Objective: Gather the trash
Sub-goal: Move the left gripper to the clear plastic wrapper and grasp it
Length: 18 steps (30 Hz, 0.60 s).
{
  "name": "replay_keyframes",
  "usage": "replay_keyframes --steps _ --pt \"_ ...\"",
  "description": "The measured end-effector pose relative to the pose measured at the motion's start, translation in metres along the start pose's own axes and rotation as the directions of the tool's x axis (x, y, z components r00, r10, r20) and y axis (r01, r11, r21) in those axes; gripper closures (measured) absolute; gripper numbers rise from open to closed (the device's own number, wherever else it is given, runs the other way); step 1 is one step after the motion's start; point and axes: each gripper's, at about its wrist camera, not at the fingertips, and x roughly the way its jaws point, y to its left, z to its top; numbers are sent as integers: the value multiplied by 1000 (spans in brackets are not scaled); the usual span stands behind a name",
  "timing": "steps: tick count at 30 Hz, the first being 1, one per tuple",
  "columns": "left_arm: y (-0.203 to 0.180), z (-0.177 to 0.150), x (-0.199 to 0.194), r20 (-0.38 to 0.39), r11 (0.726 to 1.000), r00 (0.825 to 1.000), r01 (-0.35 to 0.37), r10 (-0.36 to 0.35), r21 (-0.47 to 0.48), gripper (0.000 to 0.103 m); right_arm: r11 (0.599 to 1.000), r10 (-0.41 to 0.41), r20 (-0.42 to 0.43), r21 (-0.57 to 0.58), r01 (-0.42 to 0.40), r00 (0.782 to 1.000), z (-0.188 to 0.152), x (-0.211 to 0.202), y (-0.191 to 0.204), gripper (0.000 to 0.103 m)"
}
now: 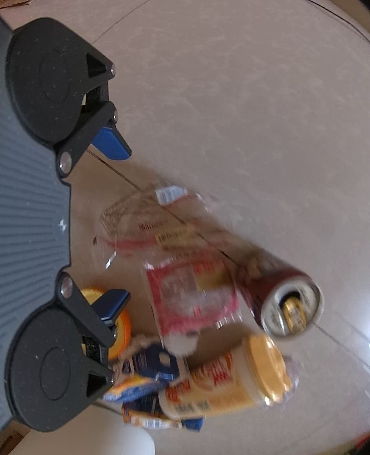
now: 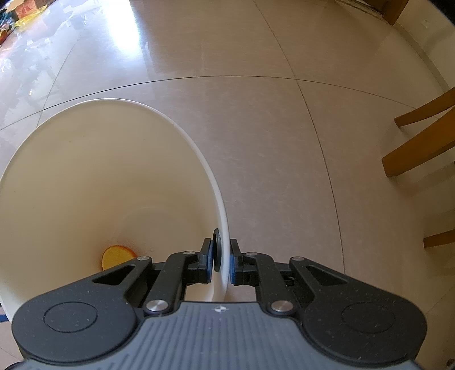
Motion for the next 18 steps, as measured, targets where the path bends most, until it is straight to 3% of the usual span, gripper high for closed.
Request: replay_keyframes --steps 4,8,12,18 --pt "5 0 16 -12 1000 1000 0 -1 -28 6 1000 -4 -1 -2 4 1000 0 0 1 90" --pt "8 4 30 -20 999 999 -42 42 -19 6 1000 -16 0 -1 16 1000 0 0 4 89" --pt "22 3 33 16 996 997 -74 75 -41 7 1000 -20 1 3 20 1000 0 -1 6 89" --pt "30 6 38 32 996 999 -40 43 -76 16 1000 -24 3 5 24 1000 0 -1 7 89"
